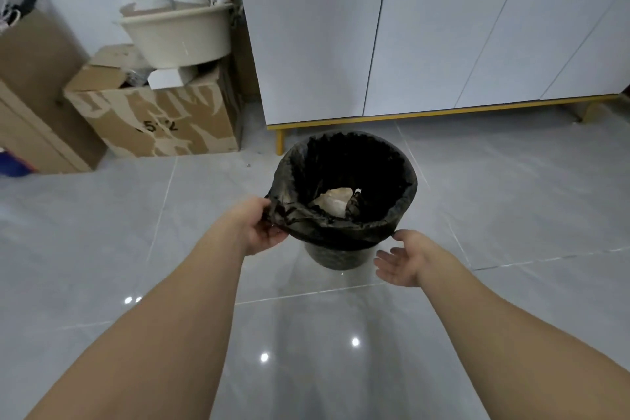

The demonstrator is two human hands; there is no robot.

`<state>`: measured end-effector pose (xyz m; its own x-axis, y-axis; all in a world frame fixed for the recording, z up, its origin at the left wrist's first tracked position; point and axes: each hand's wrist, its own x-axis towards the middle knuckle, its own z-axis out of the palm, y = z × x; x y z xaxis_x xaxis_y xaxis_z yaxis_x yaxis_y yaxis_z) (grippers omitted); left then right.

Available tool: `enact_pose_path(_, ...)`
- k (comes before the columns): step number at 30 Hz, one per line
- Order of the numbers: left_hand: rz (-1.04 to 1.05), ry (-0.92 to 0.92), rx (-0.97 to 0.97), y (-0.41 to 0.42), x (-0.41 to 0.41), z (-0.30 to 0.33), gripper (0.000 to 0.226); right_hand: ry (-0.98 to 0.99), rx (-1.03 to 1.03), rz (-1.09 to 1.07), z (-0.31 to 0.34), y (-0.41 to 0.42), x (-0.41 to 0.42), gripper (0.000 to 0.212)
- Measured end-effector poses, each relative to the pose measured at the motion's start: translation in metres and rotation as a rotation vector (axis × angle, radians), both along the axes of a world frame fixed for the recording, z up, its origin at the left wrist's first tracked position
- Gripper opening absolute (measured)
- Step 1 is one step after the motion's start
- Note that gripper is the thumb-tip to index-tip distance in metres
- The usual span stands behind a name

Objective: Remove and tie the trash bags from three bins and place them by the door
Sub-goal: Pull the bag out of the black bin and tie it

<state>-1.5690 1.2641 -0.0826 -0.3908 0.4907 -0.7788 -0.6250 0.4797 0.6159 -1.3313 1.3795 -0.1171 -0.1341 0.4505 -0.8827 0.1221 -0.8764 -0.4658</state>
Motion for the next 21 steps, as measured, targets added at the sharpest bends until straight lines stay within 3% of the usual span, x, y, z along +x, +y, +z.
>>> enact_pose_path(3, -0.151, 0.063, -0.029, 0.013, 0.005, 0.031, 0.025, 0.069, 0.007, -0.038, 0.010, 0.010, -0.004, 0.018)
enact_pose_path(7, -0.346, 0.198, -0.062, 0.024, 0.012, 0.059, 0.020, 0.075, 0.007, -0.033, 0.010, 0.013, 0.007, 0.034)
enact_pose_path(12, -0.314, 0.494, -0.019, 0.039, 0.022, 0.062, 0.013, 0.067, 0.036, -0.030, 0.024, 0.027, 0.020, 0.016)
enact_pose_path(15, -0.176, 0.428, 0.149, 0.049, 0.030, 0.068, 0.010, 0.095, 0.033, 0.003, 0.030, 0.029, 0.017, 0.013)
enact_pose_path(18, -0.064, 0.354, 0.340, 0.055, 0.037, 0.077, 0.011, 0.046, 0.039, -0.002, 0.026, 0.027, 0.010, 0.029)
enact_pose_path(21, -0.024, 0.247, 0.476, 0.056, 0.042, 0.082, 0.009, 0.060, 0.021, 0.001, 0.021, 0.029, 0.005, 0.016)
